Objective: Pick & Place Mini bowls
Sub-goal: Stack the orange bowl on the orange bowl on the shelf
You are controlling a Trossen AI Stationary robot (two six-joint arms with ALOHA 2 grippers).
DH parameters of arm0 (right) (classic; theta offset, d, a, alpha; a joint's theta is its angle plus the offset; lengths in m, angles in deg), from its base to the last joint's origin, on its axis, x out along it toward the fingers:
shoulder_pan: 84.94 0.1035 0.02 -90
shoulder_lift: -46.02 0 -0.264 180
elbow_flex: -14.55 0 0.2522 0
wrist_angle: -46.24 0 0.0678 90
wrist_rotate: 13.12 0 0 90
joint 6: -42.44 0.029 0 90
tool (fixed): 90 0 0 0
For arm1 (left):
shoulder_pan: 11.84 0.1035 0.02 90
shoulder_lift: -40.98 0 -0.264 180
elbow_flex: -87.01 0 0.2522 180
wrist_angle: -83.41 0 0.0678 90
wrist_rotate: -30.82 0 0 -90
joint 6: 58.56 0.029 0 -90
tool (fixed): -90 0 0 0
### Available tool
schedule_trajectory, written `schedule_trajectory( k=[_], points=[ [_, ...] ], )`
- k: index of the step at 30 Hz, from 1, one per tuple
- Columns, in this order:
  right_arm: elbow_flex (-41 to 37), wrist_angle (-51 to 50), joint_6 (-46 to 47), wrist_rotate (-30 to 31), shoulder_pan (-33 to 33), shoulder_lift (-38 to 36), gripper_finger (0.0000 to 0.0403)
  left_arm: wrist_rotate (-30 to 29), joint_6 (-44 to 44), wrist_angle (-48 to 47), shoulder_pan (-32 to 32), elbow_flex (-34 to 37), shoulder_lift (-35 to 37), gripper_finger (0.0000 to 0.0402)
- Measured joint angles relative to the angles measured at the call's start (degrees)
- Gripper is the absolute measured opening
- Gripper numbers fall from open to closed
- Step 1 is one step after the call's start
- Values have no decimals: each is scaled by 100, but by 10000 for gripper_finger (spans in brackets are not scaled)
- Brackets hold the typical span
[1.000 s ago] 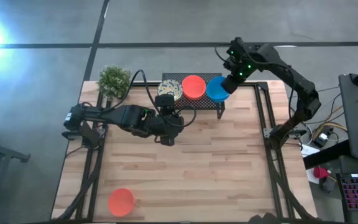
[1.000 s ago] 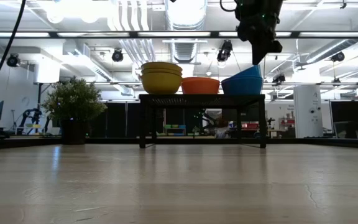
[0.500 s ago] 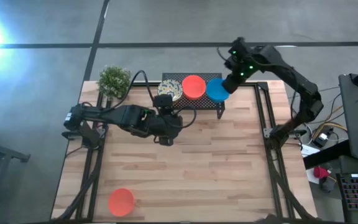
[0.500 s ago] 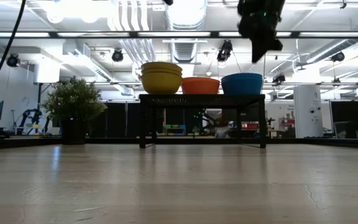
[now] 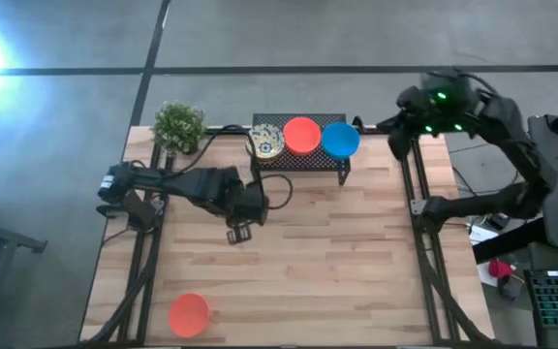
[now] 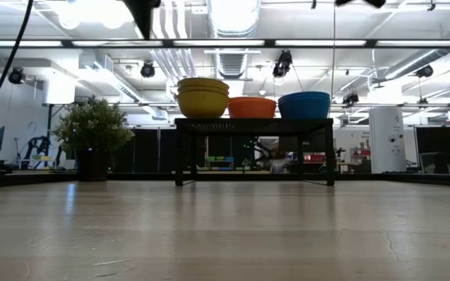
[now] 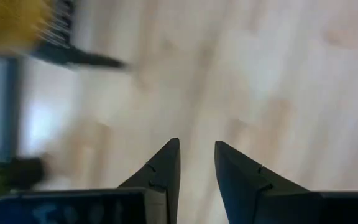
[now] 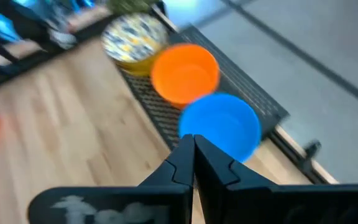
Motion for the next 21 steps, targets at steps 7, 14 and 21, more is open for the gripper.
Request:
schedule_trajectory(
  k=[7,14,21],
  points=[
    [-311,421,-16,-2,653,-671,8,1472,-278,-15,-111,909,29,94],
    [-755,397,-329,-52,772,-1018,8,2597,-400,16,-289,2026,29,94],
    [-990,397,-324,-70,772,-1119,8,3683,-398,586,-728,3172,35,94]
  ],
)
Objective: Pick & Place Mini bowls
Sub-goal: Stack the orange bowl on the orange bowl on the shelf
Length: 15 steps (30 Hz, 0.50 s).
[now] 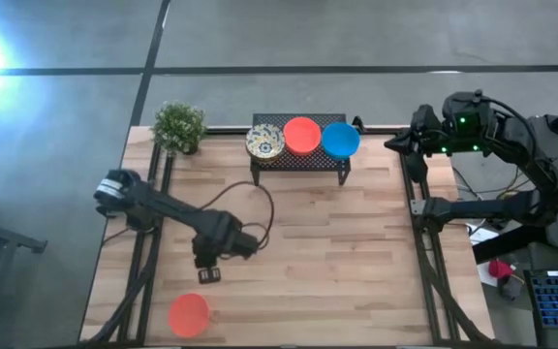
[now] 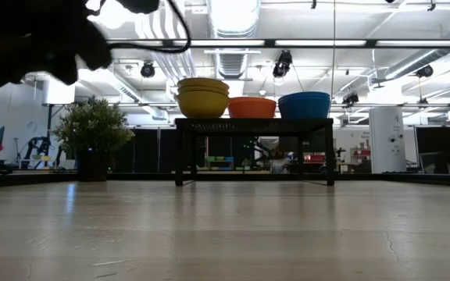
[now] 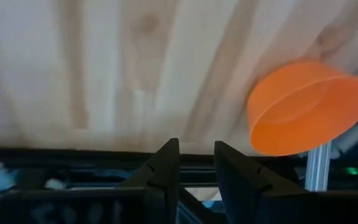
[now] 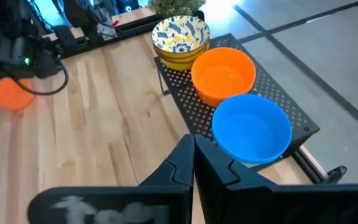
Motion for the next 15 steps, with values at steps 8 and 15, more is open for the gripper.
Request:
schedule_trajectory(
  k=[8,15],
  points=[
    [-5,8,121,0,-2,13,8,426,-247,1068,-611,703,2,94],
    [-5,7,299,0,-2,20,8,551,-108,1746,-992,741,7,94]
  ],
)
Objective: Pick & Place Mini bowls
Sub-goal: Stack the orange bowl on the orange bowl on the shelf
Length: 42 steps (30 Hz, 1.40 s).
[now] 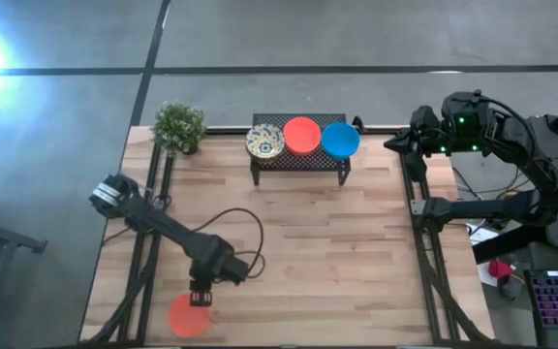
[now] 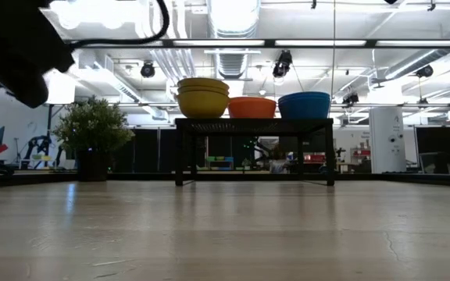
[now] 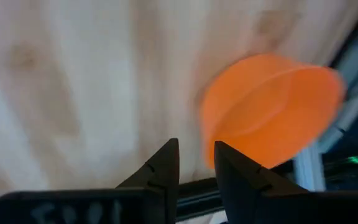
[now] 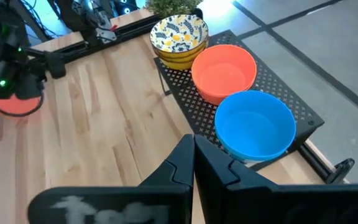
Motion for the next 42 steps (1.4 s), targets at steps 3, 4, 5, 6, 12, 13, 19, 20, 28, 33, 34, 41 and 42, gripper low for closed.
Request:
schedule_trajectory(
  k=[3,4,5,6,12,13,19,20,28,33,34,41,42],
  points=[
    [0,2,67,0,0,0,8,199,68,512,-163,37,7,94],
    [0,1,102,1,0,0,8,194,85,641,-222,46,7,94],
    [0,2,141,1,0,0,8,177,113,760,-278,65,7,94],
    [0,2,165,2,0,3,8,158,124,893,-329,95,9,94],
    [0,4,278,2,0,66,8,114,158,1069,-564,302,9,94],
    [-2,6,278,2,0,77,8,113,162,1063,-580,335,9,94],
    [-31,28,276,7,0,188,8,75,138,1077,-621,440,9,94],
    [-33,28,274,9,0,213,8,70,124,1090,-621,440,12,94],
    [-39,41,186,15,0,381,8,-43,70,1298,-654,618,17,94],
    [-39,41,167,-87,0,404,8,-48,15,1454,-658,730,17,94],
    [-39,40,165,-115,0,400,8,-48,15,1489,-658,738,17,94],
    [-39,39,165,-144,0,330,8,-48,-168,1946,-669,936,17,94],
    [-39,39,165,-144,0,327,8,-44,-220,1981,-669,960,17,94]
  ],
)
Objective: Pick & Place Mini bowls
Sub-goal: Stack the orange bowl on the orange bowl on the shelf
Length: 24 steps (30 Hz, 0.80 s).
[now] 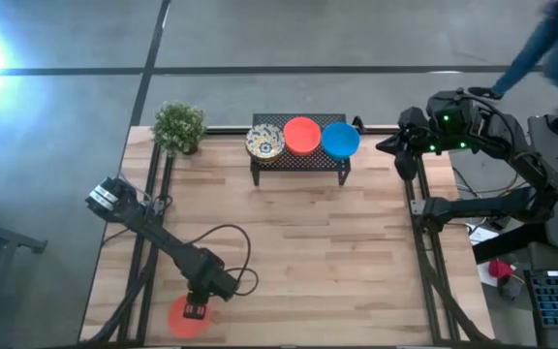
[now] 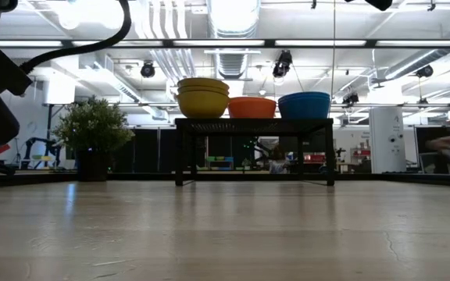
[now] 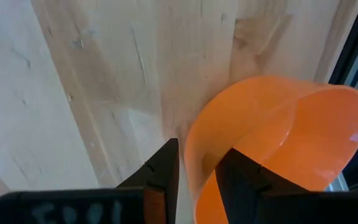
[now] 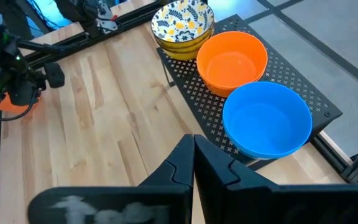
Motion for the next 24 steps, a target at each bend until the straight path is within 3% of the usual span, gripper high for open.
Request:
schedule_trajectory(
  k=[7,14,24],
  points=[
    [0,0,26,-2,0,-13,8,3,-17,74,0,16,0,87],
    [0,0,44,-2,0,-14,8,73,-67,132,0,16,0,8],
    [0,138,144,1,0,-28,8,93,-292,266,82,-172,279,2]
  ],
)
